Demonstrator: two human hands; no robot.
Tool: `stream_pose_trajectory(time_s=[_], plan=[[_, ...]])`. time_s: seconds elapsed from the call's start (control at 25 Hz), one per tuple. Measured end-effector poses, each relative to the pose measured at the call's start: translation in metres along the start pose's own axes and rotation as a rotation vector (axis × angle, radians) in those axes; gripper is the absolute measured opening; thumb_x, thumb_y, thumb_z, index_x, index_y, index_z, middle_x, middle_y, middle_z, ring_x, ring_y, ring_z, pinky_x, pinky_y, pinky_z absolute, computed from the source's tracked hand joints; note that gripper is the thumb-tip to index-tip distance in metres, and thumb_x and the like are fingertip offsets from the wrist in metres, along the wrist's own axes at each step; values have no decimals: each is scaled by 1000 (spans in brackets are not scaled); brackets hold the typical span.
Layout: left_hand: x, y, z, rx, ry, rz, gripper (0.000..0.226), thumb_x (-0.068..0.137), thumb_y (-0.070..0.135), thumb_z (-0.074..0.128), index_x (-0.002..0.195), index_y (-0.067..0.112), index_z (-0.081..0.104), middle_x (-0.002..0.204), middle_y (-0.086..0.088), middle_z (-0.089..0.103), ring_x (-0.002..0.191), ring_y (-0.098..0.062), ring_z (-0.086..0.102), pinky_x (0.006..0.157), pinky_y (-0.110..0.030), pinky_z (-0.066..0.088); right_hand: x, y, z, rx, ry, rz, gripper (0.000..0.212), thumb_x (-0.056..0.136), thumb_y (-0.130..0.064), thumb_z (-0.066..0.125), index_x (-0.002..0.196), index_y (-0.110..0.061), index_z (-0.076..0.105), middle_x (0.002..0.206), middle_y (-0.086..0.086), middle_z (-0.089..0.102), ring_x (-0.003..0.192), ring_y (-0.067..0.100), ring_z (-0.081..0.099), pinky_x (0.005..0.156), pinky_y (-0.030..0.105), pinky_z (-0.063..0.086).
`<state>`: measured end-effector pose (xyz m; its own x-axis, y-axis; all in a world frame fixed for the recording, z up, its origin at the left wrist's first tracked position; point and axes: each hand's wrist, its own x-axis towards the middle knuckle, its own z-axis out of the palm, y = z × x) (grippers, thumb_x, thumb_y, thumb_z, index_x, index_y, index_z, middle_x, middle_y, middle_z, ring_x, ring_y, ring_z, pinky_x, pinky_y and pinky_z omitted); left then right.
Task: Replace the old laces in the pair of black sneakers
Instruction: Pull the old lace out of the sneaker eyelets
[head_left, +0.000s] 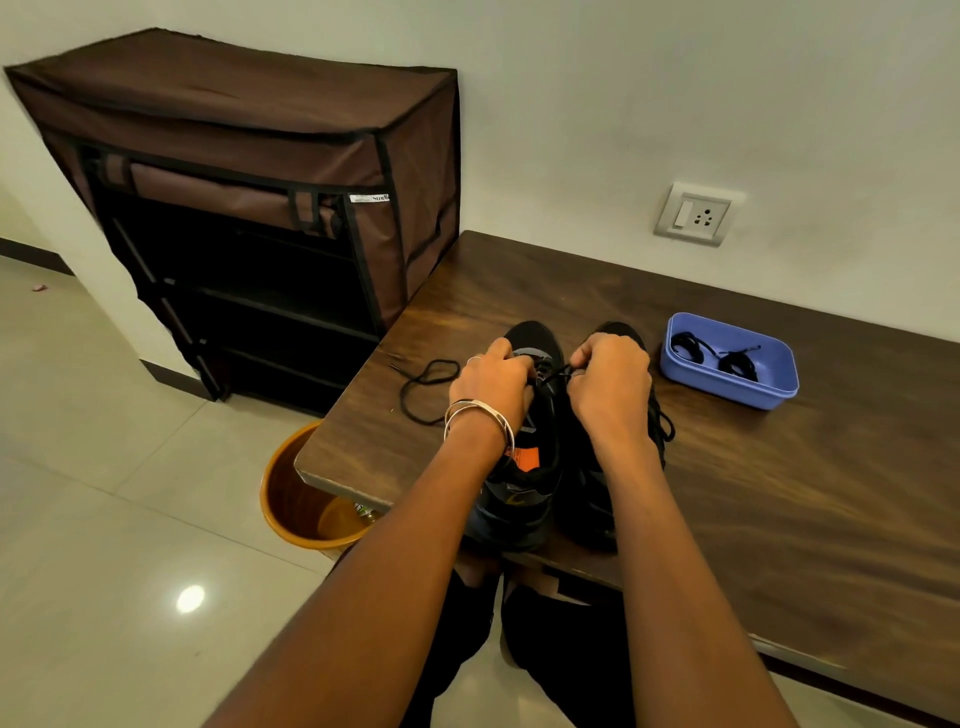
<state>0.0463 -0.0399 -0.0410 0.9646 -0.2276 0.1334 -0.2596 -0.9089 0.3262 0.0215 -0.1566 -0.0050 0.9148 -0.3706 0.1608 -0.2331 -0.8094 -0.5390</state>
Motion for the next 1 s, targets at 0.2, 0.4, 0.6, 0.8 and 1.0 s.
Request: stream_pose_trajectory(time_s=[0.2,0.4,0.6,0.8,1.0], plan=[[0,7,0,87,3,12,27,94,26,58,121,21,56,123,-4,46,110,-28,51,67,-34,40,0,-7,5,60,-210,11,11,83,-9,74,82,-18,67,104,10,65,99,26,63,86,36,54],[-2,9,2,125,12,47,32,94,22,58,125,20,52,125,-4,47,111,-29,51,68,-35,40,-1,-1,9,7,-355,38,29,83,-15,76,109,-6,67,105,14,66,100,31,63,91,44,54],[0,1,9,2,68,-1,21,99,32,47,116,26,58,118,2,49,100,-25,54,64,-32,39,1,3,10,9,-349,121,24,81,-21,77,96,-6,67,96,12,66,92,27,63,79,38,55],[3,-7,16,-372,210,-185,8,88,25,58,83,30,55,94,8,50,81,-18,54,57,-29,38,-11,4,13,-147,-379,43,33,92,-29,66,108,-2,57,109,17,59,100,36,60,71,34,42],[10,-6,16,-887,217,-325,17,82,15,64,73,27,56,90,2,58,78,-12,52,67,-25,37,-15,1,10,-175,-367,30,31,94,-29,64,107,-3,55,112,17,58,101,36,59,71,34,41]])
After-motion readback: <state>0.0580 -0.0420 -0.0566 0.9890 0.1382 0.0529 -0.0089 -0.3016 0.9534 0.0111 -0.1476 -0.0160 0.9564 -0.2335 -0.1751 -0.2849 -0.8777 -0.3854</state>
